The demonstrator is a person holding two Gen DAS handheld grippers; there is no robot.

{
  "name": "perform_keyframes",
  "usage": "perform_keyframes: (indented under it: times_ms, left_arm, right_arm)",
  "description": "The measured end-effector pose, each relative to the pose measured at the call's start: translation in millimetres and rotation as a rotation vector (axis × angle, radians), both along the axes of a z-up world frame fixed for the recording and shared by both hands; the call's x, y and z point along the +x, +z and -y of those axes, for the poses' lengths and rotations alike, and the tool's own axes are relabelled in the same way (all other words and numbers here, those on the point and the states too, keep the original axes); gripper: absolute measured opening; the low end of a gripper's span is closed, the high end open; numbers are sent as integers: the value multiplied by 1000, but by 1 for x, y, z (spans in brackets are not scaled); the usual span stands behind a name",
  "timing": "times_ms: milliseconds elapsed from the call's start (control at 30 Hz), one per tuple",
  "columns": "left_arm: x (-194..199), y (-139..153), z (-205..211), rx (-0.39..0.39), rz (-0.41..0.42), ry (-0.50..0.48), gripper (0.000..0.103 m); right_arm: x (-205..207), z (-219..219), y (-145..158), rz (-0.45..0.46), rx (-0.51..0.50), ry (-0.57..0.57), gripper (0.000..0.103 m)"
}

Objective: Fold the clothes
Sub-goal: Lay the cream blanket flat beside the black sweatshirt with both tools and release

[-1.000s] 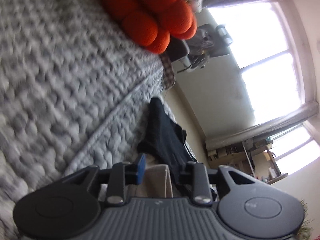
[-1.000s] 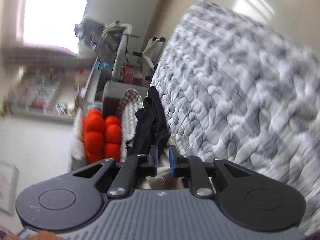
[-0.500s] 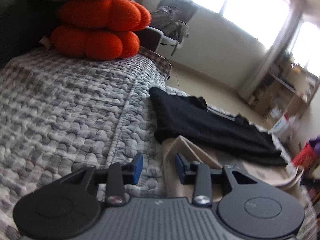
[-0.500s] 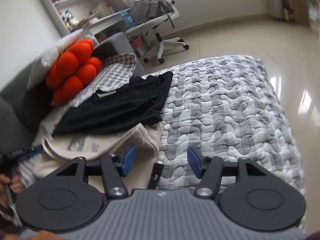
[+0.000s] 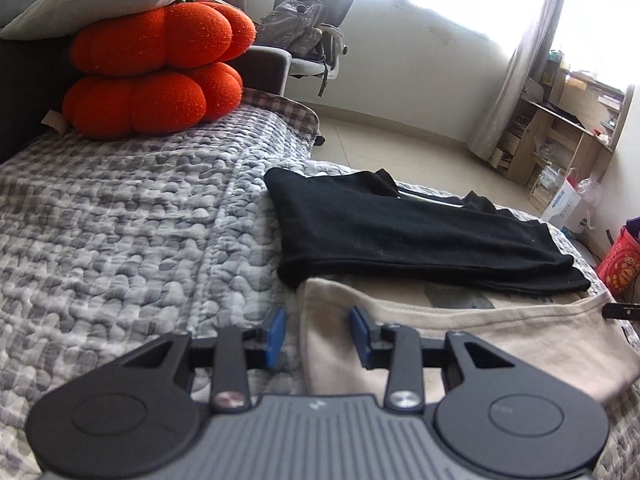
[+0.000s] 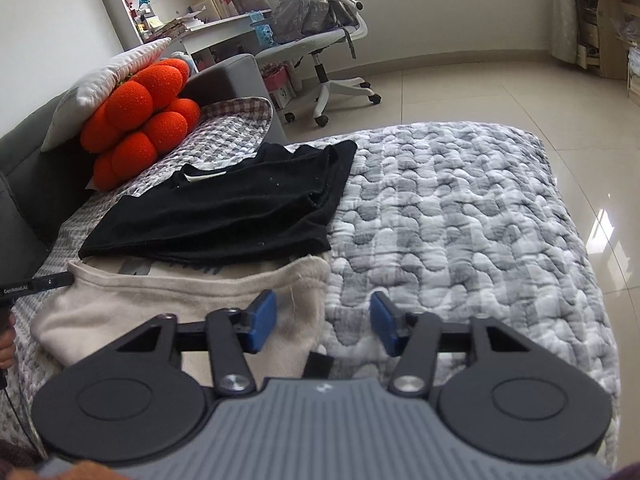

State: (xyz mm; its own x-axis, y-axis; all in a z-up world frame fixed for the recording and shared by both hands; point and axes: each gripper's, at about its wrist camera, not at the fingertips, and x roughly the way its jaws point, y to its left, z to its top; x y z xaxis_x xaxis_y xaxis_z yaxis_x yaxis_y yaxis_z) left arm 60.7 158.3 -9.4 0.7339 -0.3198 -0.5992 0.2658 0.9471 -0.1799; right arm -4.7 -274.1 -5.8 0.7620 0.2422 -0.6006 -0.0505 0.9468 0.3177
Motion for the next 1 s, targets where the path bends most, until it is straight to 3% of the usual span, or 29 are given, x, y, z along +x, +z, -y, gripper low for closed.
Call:
perform_keyframes:
  times_ms: [133,300,533,1000]
  left_arm:
    - [-2,-1,8,-4,13,13,12]
    - [-12,3,7,-30,52,50,7]
    - [-23,15,-1,-101,130,95,6]
    - [2,-12,14,24,98,133,7]
  right_arm:
    - [2,-7,-3,11,-3,-1,17]
    - [-8,-19,3,79,-74,-12,8]
    - [-15,-22,11,162,-109,-35,7]
    - [6,-25,-14,99,-150,-58,8]
